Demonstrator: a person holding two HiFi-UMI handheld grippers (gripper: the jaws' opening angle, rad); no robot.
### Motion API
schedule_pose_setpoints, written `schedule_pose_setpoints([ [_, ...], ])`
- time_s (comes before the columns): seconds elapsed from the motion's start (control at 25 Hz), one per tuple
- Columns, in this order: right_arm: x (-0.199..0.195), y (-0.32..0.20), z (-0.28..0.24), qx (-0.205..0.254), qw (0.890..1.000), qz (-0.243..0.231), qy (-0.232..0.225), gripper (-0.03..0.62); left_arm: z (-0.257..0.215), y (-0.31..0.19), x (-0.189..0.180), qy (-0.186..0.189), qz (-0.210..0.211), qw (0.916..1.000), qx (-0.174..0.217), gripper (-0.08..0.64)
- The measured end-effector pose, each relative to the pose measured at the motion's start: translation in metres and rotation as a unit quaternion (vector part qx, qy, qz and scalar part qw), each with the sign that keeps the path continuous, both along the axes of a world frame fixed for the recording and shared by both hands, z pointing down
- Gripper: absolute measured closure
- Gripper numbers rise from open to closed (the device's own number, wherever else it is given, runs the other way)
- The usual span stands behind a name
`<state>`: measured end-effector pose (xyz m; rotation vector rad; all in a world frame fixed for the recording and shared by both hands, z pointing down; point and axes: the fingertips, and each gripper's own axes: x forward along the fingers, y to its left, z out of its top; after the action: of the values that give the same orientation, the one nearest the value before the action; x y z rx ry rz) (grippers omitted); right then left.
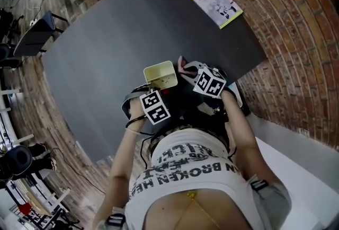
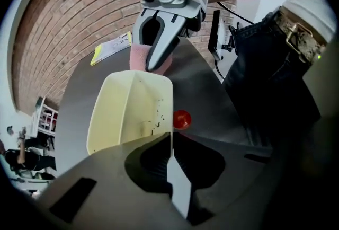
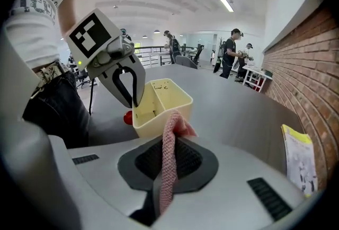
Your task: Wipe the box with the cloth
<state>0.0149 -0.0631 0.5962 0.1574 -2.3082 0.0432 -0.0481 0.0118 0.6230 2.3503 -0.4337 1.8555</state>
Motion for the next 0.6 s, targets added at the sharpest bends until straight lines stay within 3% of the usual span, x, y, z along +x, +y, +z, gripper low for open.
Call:
schedule_pose_setpoints([
  [0.24,-0.006,-0.018,0.005,0.006,0.998,-0.061,0.011,0.575,0.002,-0.004,0.008,-0.002,-0.018,0.9998,0.006,0.537],
  [0.6,-0.027,-0.026,0.015,0.036,0.986,-0.154,0.052,0.575,0.000,-0.004,0.007,-0.004,-0.021,0.9997,0.006,0.537],
])
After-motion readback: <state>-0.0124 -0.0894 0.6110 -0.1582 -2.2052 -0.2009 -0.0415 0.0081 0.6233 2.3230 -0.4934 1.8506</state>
